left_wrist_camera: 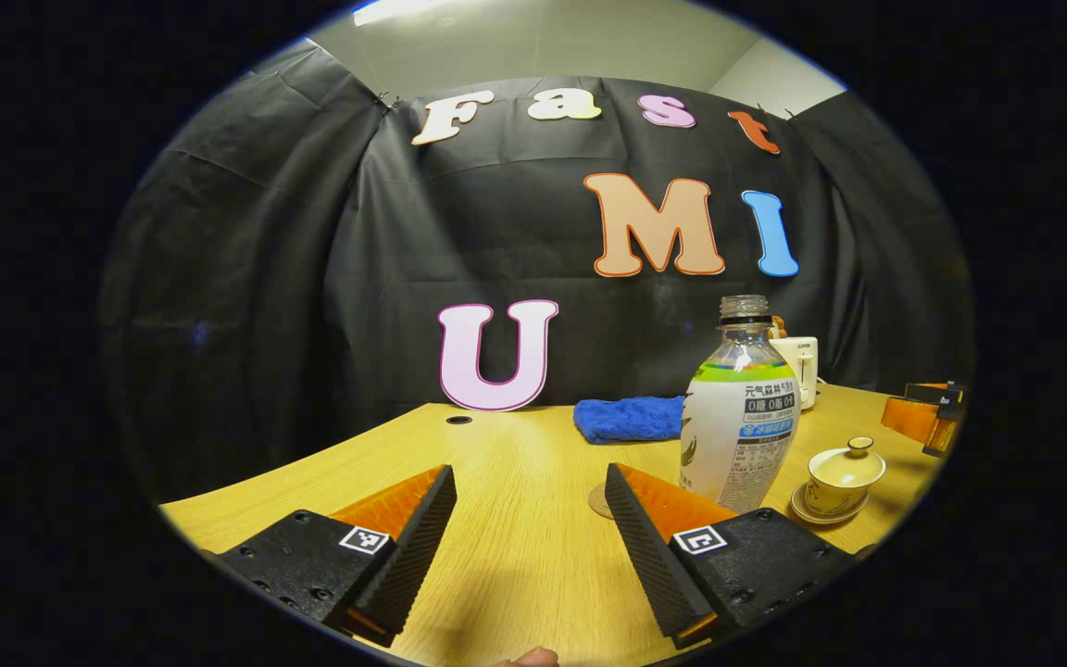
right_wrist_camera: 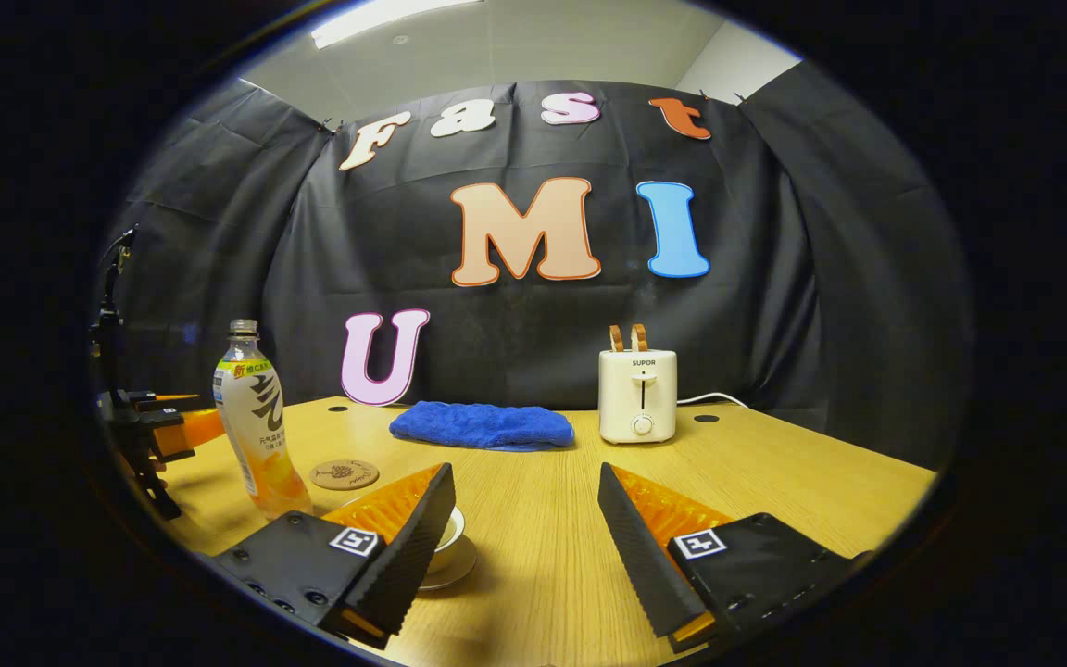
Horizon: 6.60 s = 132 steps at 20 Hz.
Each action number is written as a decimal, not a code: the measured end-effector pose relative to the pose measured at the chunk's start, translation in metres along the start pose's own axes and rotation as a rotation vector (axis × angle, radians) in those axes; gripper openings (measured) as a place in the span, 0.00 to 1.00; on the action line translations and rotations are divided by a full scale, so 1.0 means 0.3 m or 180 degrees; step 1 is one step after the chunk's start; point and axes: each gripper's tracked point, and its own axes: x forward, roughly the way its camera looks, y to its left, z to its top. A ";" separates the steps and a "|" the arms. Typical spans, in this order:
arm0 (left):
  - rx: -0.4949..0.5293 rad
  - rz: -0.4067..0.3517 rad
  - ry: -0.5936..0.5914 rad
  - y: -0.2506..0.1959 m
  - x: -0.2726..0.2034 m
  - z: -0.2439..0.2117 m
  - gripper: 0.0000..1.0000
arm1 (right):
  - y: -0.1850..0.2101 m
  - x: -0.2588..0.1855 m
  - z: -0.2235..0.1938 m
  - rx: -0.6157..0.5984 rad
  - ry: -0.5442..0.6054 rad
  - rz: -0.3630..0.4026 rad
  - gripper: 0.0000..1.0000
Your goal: Open the teacup lid with one hand, grasp the water bottle and pour water into the teacup with the other hand; after pouring, place the water bottle on the coaster and then close the teacup lid.
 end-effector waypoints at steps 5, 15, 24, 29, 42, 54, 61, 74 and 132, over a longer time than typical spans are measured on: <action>-0.0012 0.0005 -0.0006 -0.002 0.002 0.000 0.95 | 0.004 0.003 -0.005 -0.0009 -0.0001 -0.0030 0.94; -0.0017 0.0022 -0.0004 0.003 0.001 -0.002 0.95 | 0.007 0.005 -0.002 -0.0007 -0.0021 -0.0001 0.94; -0.0018 0.0022 -0.0004 0.001 0.003 -0.002 0.95 | 0.122 0.013 0.012 -0.0298 0.0000 0.0270 0.94; -0.0020 0.0021 -0.0002 0.003 0.003 -0.004 0.95 | 0.185 0.023 0.006 -0.0261 0.0084 0.0442 0.94; -0.0022 0.0023 -0.0003 0.002 0.003 -0.005 0.95 | 0.306 0.047 -0.066 -0.0302 0.0424 0.0742 0.79; -0.0021 0.0023 -0.0005 0.002 0.004 -0.004 0.96 | 0.330 0.055 -0.103 -0.0328 0.0532 0.0826 0.35; -0.0021 0.0023 -0.0004 0.003 0.004 -0.005 0.95 | 0.331 0.046 -0.098 -0.0213 0.0523 0.0856 0.27; -0.0023 0.0037 0.0000 0.003 0.005 -0.003 0.94 | 0.223 0.033 -0.001 -0.0082 0.0315 0.0649 0.29; 0.0212 -0.1005 0.0237 -0.406 0.015 -0.011 0.60 | -0.155 -0.058 0.269 0.0110 -0.0128 0.0210 0.28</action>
